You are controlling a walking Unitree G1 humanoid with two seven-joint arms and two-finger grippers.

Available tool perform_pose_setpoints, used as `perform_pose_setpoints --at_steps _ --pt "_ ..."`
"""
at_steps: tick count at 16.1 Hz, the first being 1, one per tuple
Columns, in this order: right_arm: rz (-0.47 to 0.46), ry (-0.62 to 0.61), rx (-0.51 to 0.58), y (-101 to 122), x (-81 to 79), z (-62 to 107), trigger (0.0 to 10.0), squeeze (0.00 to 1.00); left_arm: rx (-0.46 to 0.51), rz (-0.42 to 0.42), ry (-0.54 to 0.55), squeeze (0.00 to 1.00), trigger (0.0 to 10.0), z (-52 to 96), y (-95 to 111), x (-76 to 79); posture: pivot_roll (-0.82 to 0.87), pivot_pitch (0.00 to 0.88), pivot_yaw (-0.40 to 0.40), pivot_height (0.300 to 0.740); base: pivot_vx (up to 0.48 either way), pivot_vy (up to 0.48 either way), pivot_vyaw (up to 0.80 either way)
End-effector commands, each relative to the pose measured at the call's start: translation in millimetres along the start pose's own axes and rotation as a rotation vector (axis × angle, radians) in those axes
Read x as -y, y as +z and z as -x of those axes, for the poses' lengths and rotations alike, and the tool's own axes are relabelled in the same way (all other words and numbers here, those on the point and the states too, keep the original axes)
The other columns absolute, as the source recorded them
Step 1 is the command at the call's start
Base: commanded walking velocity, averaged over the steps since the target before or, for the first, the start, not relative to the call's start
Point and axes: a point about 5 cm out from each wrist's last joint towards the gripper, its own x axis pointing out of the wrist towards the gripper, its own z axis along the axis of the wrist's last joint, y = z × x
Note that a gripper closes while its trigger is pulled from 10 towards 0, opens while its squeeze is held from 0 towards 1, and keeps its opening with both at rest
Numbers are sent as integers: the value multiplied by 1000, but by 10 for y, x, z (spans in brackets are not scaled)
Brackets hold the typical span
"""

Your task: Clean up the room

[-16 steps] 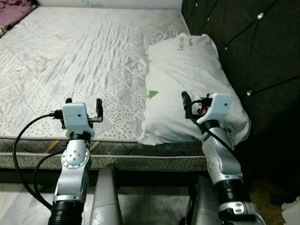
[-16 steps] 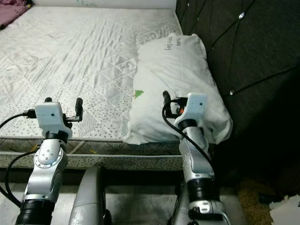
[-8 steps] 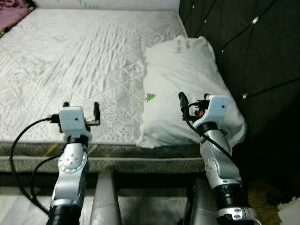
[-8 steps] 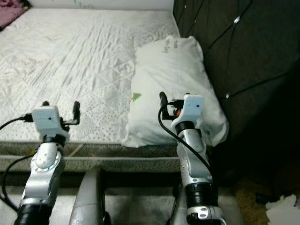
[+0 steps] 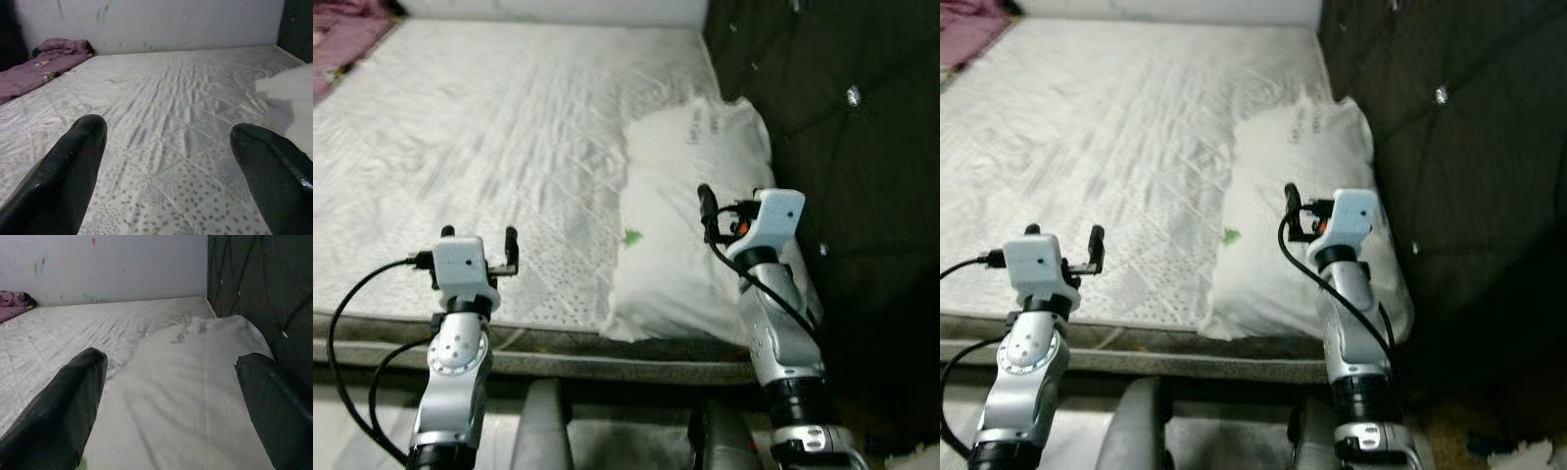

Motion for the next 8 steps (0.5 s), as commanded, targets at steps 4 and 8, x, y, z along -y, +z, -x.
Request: perform_pose_setpoints --at_steps 4,8 --pt "15 -28 8 13 20 50 10000 0 -29 -60 40 0 10000 -56 -13 -33 70 0 30 731 0 0 0" --pt "32 -62 -10 -24 64 65 10000 0 -53 -37 22 0 10000 -23 -32 -12 74 0 32 740 0 0 0"
